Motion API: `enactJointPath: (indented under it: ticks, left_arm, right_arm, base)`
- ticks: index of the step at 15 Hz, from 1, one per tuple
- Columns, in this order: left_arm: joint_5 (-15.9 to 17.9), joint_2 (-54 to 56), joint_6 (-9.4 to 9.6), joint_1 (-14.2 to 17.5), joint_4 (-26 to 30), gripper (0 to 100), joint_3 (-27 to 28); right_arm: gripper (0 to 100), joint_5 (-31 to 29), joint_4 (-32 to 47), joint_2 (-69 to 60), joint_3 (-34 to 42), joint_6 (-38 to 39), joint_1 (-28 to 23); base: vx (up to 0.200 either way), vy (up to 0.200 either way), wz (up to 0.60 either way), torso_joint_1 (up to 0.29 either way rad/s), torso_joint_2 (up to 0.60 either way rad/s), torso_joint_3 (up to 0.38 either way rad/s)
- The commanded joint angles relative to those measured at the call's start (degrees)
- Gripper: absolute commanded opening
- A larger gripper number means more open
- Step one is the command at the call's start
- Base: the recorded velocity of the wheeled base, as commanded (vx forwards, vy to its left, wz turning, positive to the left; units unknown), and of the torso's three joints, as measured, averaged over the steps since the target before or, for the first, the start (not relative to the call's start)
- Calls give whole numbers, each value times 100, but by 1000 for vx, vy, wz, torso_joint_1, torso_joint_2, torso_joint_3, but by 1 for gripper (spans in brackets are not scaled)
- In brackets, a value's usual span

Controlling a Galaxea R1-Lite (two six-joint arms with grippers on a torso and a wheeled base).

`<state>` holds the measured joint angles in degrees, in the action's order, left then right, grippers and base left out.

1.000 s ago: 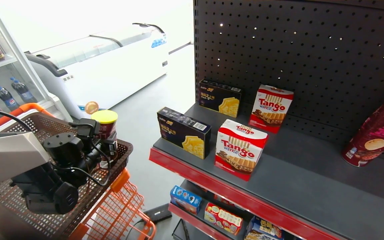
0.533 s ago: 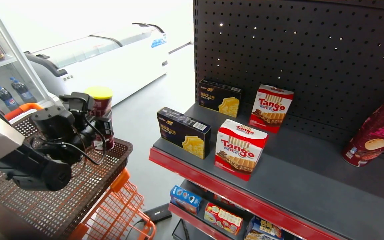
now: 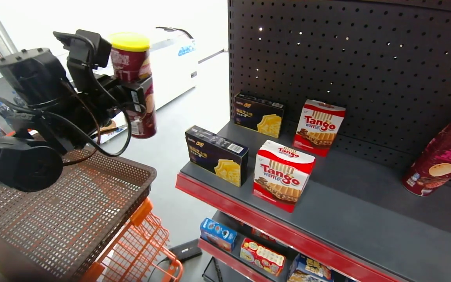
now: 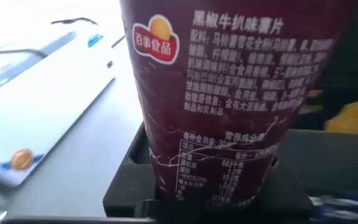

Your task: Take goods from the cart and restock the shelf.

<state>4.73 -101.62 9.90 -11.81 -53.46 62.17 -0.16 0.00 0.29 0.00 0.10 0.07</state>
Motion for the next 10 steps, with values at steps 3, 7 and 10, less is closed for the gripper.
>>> enactJointPath:
  ticks: [3, 7, 10]
  left_arm:
    - [142, 811, -58, -1113, 986, 0, 375]
    - [142, 1584, -67, -1798, 2612, 0, 375]
    - [151, 1821, -58, -1992, 2920, 0, 164]
  right_arm:
    - [100, -2, 0, 6, 0, -1, 1]
    - [100, -2, 0, 6, 0, -1, 1]
    - [100, -2, 0, 6, 0, -1, 1]
  base:
    - [0, 0, 0, 0, 0, 0]
    - [0, 0, 0, 0, 0, 0]
    - [0, 0, 0, 0, 0, 0]
